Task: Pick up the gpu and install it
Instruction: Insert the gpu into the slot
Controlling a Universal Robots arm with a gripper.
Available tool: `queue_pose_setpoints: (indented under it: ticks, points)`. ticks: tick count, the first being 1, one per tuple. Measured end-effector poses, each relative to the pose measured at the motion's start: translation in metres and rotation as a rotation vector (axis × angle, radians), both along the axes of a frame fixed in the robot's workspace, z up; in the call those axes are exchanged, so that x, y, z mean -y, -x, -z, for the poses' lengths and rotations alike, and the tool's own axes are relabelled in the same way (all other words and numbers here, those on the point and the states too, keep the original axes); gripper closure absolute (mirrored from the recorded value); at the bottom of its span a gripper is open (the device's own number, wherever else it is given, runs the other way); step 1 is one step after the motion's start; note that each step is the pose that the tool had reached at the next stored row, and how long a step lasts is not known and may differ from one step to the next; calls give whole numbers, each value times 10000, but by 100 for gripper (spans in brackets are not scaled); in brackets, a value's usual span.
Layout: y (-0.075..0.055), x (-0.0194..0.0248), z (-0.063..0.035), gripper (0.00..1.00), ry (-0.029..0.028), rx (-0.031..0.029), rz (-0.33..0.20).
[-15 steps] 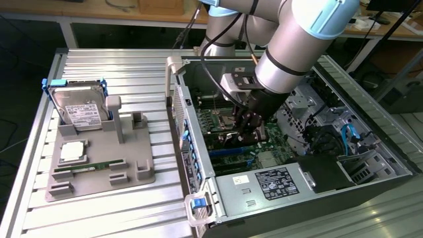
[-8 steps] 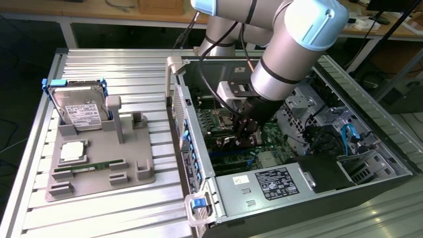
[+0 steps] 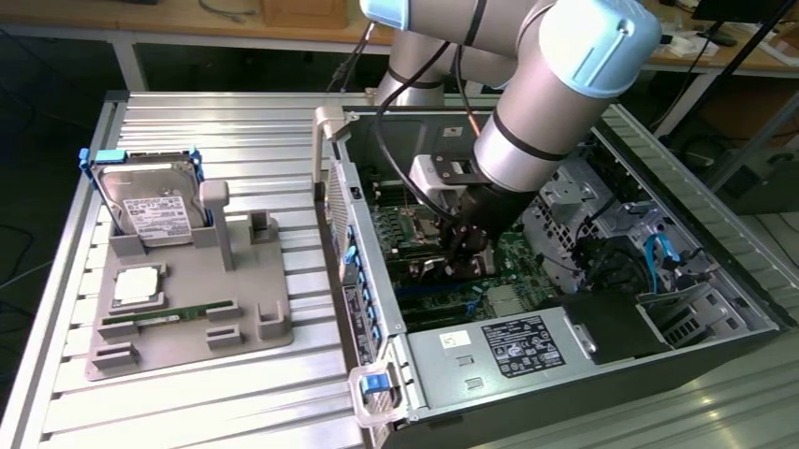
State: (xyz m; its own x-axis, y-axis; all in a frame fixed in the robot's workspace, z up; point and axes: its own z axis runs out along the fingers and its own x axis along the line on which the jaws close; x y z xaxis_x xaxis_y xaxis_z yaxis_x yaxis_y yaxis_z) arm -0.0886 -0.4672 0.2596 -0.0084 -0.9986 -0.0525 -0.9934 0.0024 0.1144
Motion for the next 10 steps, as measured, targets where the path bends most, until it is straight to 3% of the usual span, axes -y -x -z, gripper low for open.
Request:
queue_pose_setpoints:
  ticks: [10]
  points:
    - [18, 0, -20, 73, -17, -14, -4]
